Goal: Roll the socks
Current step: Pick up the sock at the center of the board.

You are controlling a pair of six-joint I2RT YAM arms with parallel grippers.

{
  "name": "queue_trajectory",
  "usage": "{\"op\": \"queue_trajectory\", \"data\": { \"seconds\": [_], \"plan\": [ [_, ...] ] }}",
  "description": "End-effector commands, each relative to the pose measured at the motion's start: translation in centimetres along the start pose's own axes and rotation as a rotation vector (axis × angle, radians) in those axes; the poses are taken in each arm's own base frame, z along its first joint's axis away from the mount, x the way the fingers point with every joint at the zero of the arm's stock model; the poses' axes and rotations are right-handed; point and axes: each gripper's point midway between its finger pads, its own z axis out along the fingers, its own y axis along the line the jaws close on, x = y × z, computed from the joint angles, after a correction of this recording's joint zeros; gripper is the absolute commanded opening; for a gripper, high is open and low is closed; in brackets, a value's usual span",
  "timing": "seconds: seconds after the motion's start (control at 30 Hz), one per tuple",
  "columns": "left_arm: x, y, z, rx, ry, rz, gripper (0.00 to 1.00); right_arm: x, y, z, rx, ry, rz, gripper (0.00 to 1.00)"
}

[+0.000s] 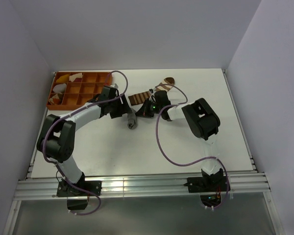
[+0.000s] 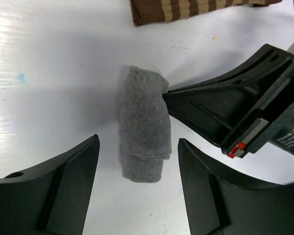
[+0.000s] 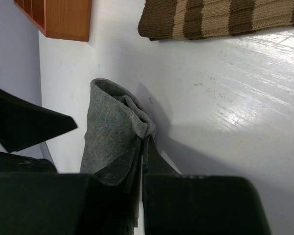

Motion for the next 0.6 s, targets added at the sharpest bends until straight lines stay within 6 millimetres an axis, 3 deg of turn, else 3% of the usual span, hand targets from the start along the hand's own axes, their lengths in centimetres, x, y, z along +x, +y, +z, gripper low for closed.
{"op": "queue_trajectory", "data": {
  "seconds": [0.0,0.57],
  "plan": [
    [0.8,-1.5,1.1,0.116,0.037,-0.055,0.69,1.1,-0.7,-0.3,0.056,0.027,-0.019,0.0],
    [4.8,0.6,4.6,0.156,0.183,-0.135,0.64,1.1,-0.7,-0.3,0.055,0.023,-0.019,0.0]
  ]
}}
